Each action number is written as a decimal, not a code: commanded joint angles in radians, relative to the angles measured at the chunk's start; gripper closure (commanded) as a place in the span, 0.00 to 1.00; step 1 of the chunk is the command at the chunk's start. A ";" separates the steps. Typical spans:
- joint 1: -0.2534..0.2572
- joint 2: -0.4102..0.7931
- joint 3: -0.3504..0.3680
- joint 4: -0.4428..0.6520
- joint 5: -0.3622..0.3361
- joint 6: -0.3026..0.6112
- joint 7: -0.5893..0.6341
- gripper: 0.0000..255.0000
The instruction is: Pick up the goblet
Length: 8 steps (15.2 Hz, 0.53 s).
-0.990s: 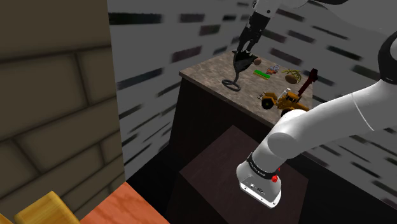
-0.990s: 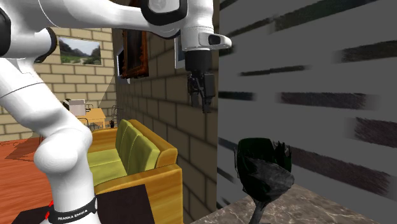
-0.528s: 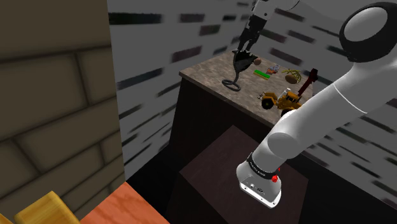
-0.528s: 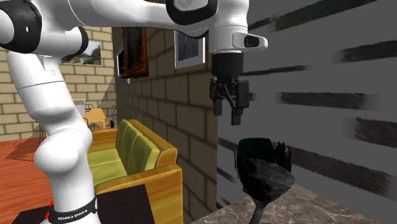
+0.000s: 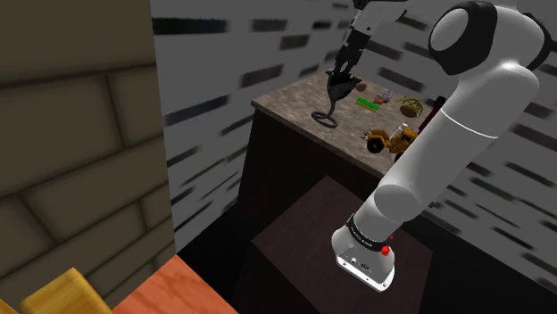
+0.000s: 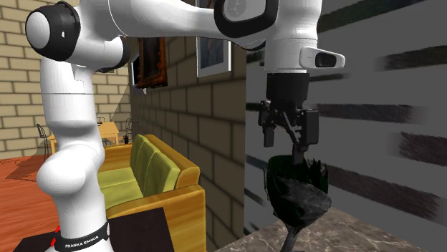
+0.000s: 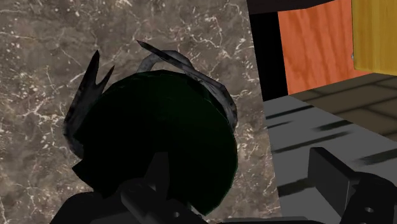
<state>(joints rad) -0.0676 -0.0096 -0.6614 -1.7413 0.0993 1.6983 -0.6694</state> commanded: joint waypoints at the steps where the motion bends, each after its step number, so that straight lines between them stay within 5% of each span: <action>1: -0.001 0.000 -0.001 -0.027 0.001 0.027 -0.004 0.00; 6: 0.000 0.000 0.000 -0.075 0.002 0.075 -0.009 0.00; 7: 0.000 -0.002 0.000 -0.075 0.000 0.074 -0.009 1.00; 8: 0.000 -0.001 -0.001 -0.075 0.001 0.074 -0.009 1.00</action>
<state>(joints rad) -0.0681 -0.0105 -0.6620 -1.8152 0.1002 1.7710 -0.6783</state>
